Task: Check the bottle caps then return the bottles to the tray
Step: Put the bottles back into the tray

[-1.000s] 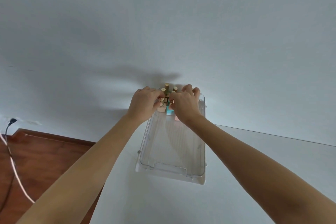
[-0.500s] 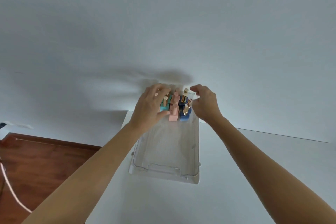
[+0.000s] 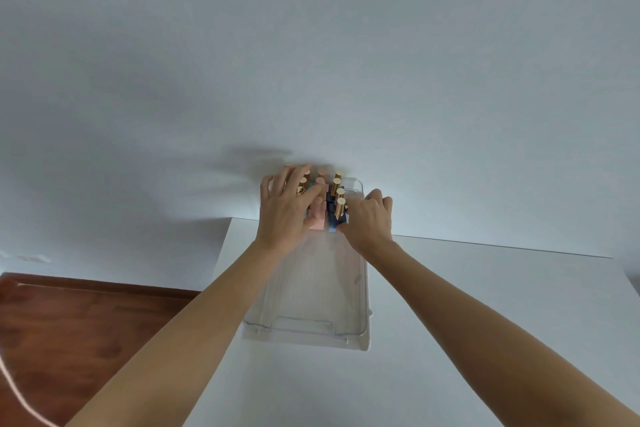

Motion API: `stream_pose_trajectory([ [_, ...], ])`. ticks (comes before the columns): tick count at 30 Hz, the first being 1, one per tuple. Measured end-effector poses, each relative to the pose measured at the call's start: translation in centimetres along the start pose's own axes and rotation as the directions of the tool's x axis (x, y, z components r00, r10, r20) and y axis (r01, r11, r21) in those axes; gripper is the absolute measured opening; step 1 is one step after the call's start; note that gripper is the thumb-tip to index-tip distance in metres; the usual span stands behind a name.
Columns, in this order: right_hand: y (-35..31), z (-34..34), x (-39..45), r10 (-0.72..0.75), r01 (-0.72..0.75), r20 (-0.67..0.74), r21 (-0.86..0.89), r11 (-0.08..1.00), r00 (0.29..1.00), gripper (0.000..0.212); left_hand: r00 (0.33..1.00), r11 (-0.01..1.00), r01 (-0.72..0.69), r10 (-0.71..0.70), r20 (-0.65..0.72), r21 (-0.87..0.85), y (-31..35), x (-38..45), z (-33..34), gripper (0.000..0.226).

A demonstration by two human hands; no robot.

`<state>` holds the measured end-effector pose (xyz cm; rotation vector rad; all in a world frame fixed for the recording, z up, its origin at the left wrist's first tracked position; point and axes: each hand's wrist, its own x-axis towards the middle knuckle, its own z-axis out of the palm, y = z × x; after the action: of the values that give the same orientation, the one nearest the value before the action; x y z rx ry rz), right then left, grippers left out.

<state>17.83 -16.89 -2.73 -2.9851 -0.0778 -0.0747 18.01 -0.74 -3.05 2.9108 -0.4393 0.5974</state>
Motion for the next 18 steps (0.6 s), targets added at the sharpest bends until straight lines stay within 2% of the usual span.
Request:
stream_pose_trajectory([
  [5, -0.9, 0.6, 0.4, 0.021, -0.023, -0.051, -0.034, 0.999, 0.998, 0.027, 1.000, 1.000, 0.002, -0.002, -0.001, 0.007, -0.4, 0.1, 0.4, 0.063],
  [7, -1.0, 0.7, 0.4, 0.022, -0.025, -0.050, -0.054, 0.998, 0.998, 0.026, 1.000, 1.000, 0.002, -0.002, 0.014, 0.010, -0.6, -0.1, 0.3, 0.076],
  [10, -0.5, 0.8, 0.3, 0.020, -0.024, -0.046, -0.082, 0.996, 0.999, 0.025, 0.992, 0.993, 0.115, -0.115, 0.044, 0.010, -2.0, -0.4, -0.3, 0.108],
  [12, -0.2, 0.9, 0.2, 0.019, -0.024, -0.040, -0.109, 0.994, 0.999, 0.028, 0.976, 0.978, 0.208, -0.209, 0.060, 0.024, -3.4, -0.6, -0.6, 0.112],
  [15, -0.1, 1.1, 0.3, 0.017, -0.020, -0.024, -0.125, 0.992, 1.000, 0.027, 0.960, 0.965, 0.253, -0.259, 0.103, 0.068, -4.5, -0.6, -0.6, 0.095],
  [18, -0.5, 1.3, 0.5, 0.026, -0.028, -0.013, -0.132, 0.991, 1.000, 0.022, 0.970, 0.968, 0.222, -0.231, 0.080, 0.115, -4.3, -0.2, 0.0, 0.062],
])
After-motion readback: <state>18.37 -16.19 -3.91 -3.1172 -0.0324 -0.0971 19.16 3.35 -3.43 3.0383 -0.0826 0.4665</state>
